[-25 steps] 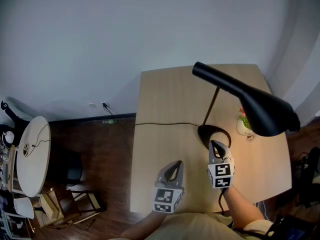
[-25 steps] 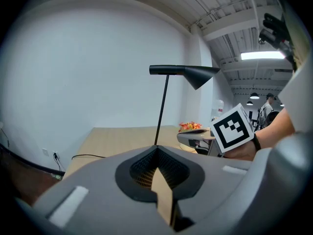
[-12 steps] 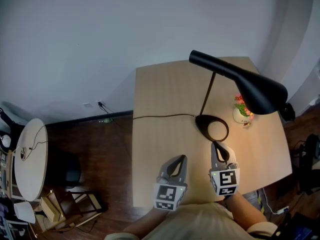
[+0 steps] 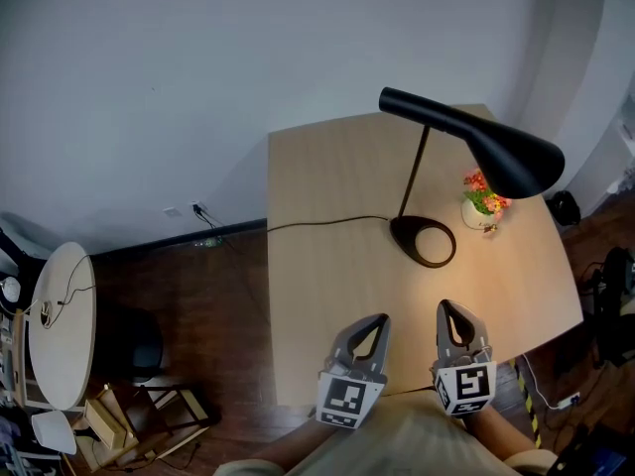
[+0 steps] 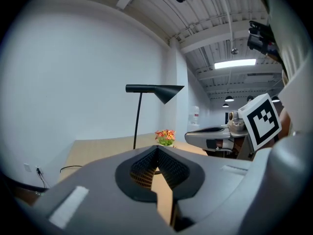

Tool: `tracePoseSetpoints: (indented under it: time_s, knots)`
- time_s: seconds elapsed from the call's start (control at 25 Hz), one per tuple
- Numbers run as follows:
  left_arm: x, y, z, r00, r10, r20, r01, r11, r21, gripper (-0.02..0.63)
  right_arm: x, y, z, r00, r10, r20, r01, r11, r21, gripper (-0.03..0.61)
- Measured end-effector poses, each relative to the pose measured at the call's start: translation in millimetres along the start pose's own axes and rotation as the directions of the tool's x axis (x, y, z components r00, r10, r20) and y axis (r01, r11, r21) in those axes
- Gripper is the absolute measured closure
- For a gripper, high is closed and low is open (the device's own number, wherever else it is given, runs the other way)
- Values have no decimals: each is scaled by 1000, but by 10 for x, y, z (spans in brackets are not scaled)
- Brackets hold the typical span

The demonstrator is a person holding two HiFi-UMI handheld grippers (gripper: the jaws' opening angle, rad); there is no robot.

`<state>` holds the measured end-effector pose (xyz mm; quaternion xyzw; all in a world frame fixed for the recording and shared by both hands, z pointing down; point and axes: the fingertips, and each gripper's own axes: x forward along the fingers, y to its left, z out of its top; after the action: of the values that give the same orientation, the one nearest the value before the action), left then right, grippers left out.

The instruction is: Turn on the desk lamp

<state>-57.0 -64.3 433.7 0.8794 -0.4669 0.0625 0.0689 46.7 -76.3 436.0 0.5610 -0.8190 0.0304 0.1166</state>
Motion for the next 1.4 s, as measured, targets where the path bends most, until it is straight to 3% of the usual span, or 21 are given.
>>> tracePoseSetpoints:
  time_s: [0.24, 0.64, 0.96, 1.16, 1.4]
  knots:
    - [-333, -186, -147, 996, -90, -9, 90, 996, 8, 615, -371, 367, 27, 1000, -31, 4, 31, 1000, -5, 580]
    - [-526, -594, -200, 979, -206, 10, 205, 978, 27, 615, -957, 422, -144, 991, -134, -28, 133, 990, -40, 578]
    - [-548, -843, -141, 982, -190, 2, 190, 980, 63, 615, -1211, 271, -51, 990, -139, 29, 139, 990, -3, 578]
    - [-575, -1229, -66, 979, -206, 2, 205, 974, 99, 615, -1542, 54, -82, 985, -163, 51, 161, 986, 35, 578]
    - [-652, -1706, -140, 984, -174, -48, 178, 980, 90, 615, -1944, -149, -215, 990, -124, 71, 118, 990, 82, 578]
